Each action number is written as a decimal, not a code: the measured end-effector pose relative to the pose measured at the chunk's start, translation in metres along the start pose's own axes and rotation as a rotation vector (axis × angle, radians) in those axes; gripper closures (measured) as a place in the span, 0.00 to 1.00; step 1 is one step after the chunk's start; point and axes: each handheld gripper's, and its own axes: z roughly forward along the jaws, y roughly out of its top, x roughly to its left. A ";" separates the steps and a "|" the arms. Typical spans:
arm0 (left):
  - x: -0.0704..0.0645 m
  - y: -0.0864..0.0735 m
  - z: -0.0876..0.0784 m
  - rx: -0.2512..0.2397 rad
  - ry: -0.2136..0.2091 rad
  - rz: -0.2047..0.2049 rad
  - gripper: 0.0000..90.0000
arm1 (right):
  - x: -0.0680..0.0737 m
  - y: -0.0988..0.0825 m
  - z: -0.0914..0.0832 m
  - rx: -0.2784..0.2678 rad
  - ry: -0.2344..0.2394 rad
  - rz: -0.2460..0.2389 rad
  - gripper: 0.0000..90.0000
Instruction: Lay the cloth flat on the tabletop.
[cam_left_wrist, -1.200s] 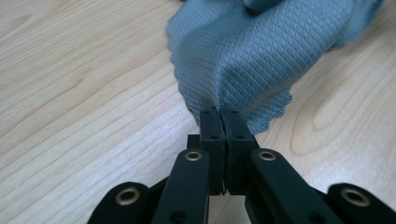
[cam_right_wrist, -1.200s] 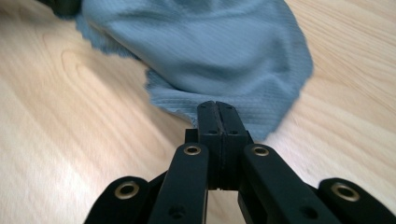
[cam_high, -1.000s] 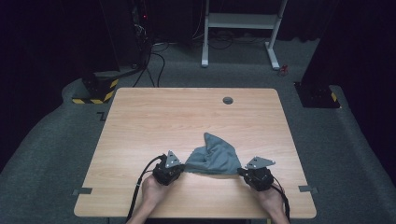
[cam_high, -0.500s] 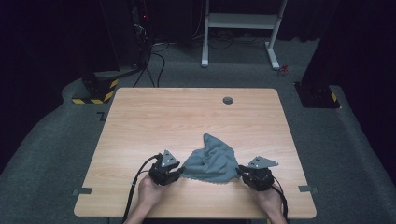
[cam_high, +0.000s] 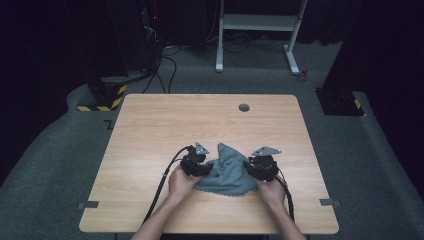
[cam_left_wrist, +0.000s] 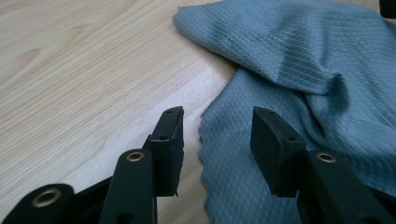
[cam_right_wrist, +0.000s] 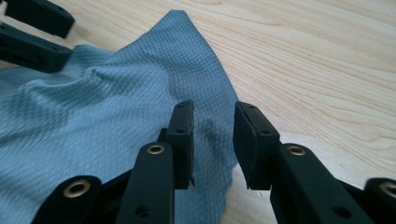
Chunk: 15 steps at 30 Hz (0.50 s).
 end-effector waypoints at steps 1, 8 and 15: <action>0.000 0.001 0.003 0.006 0.002 0.001 0.62 | -0.001 0.001 0.003 0.006 -0.001 -0.003 0.76; -0.001 0.002 0.007 -0.003 -0.016 0.012 0.80 | -0.002 -0.001 0.018 0.073 -0.004 -0.007 0.87; -0.006 0.005 0.006 0.032 -0.032 0.065 0.99 | -0.001 -0.003 0.018 0.087 -0.002 -0.025 1.00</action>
